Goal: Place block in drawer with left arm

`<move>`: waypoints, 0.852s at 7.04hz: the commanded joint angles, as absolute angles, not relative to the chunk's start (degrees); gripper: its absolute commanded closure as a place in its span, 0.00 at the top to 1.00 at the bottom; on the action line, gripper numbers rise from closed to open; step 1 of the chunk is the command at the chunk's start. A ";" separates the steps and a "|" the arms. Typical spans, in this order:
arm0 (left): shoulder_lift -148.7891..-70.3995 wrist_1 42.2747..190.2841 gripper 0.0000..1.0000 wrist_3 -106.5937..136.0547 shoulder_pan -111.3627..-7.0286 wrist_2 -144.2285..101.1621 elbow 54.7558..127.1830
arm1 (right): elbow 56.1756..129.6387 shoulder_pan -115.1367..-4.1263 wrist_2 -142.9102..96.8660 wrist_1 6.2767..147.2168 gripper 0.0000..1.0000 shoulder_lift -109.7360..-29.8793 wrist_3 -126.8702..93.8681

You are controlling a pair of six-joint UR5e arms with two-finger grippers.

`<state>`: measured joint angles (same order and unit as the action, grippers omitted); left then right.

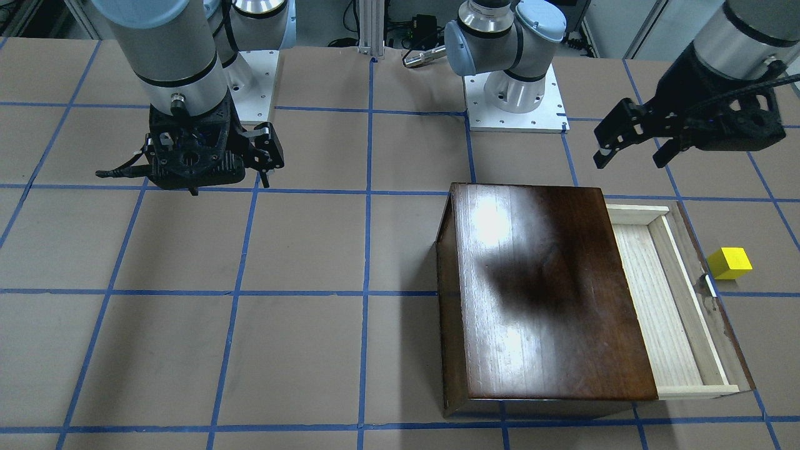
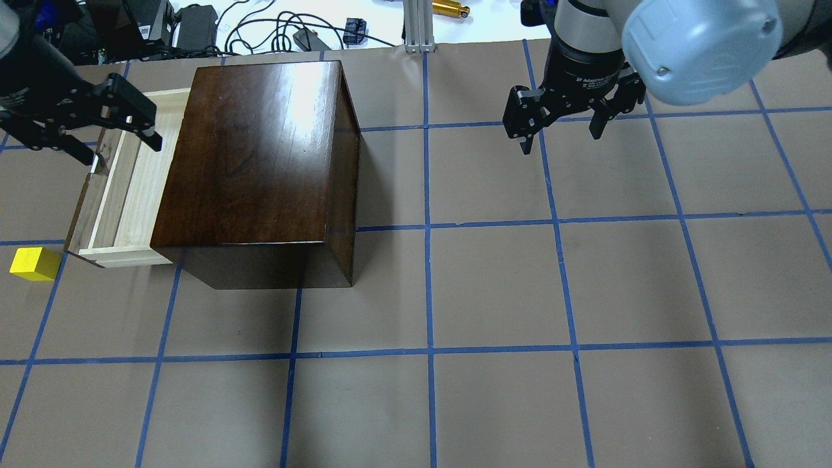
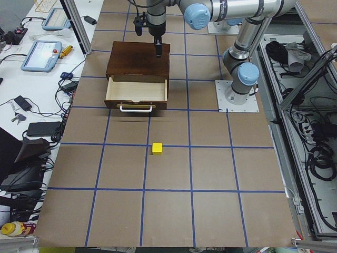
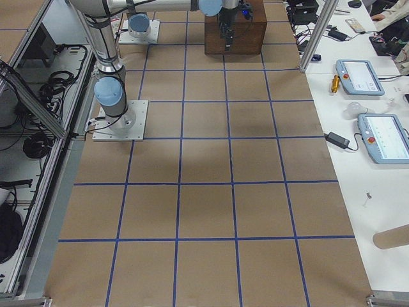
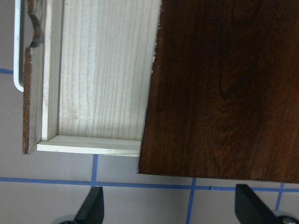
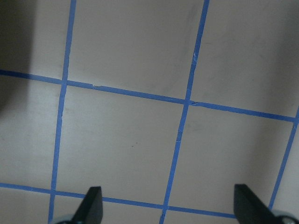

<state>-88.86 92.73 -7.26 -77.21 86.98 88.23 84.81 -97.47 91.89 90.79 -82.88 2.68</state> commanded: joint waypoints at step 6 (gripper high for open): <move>-92.02 84.73 1.00 3.69 -89.65 91.06 88.42 | 84.81 -97.47 91.93 90.79 1.00 -82.88 2.64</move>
